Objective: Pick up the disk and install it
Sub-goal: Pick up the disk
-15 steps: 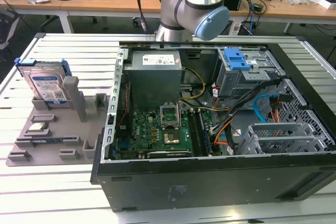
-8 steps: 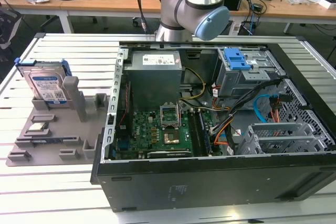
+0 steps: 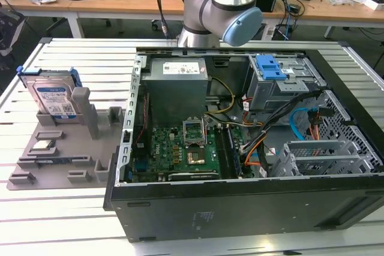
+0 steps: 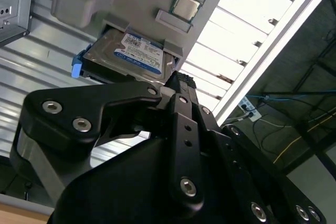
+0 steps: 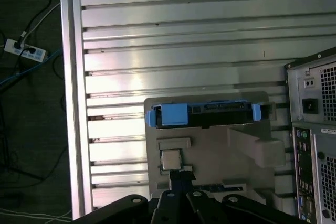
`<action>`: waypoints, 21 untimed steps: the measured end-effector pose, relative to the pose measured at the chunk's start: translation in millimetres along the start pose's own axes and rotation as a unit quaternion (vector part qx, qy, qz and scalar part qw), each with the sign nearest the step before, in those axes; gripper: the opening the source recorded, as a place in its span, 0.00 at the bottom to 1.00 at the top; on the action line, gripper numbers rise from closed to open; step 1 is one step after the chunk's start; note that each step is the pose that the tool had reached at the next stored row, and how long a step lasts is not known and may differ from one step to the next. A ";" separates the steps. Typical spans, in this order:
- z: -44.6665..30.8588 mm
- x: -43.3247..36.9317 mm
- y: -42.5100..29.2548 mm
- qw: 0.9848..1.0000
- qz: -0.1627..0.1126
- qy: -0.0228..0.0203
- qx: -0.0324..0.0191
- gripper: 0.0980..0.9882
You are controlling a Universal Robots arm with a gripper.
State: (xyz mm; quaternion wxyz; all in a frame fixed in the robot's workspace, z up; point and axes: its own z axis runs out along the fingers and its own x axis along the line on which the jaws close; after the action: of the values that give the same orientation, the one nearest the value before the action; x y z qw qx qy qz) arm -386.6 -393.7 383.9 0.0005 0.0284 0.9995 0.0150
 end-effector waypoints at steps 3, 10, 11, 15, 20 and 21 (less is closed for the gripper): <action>0.0 0.0 0.0 1.000 -0.011 0.000 0.000 0.01; 0.0 0.0 0.0 0.998 -0.058 0.002 0.000 0.01; 0.0 0.0 0.0 0.998 -0.068 0.002 0.000 0.01; 0.0 0.0 0.0 0.996 -0.092 0.003 0.000 0.01; 0.0 0.0 0.0 0.993 -0.116 0.003 0.000 0.01; 0.0 0.0 0.0 0.992 -0.123 0.004 0.000 0.01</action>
State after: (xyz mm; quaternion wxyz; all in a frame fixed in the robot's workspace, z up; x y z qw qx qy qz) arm -386.6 -393.8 383.9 -0.0013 -0.0953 0.9953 0.0150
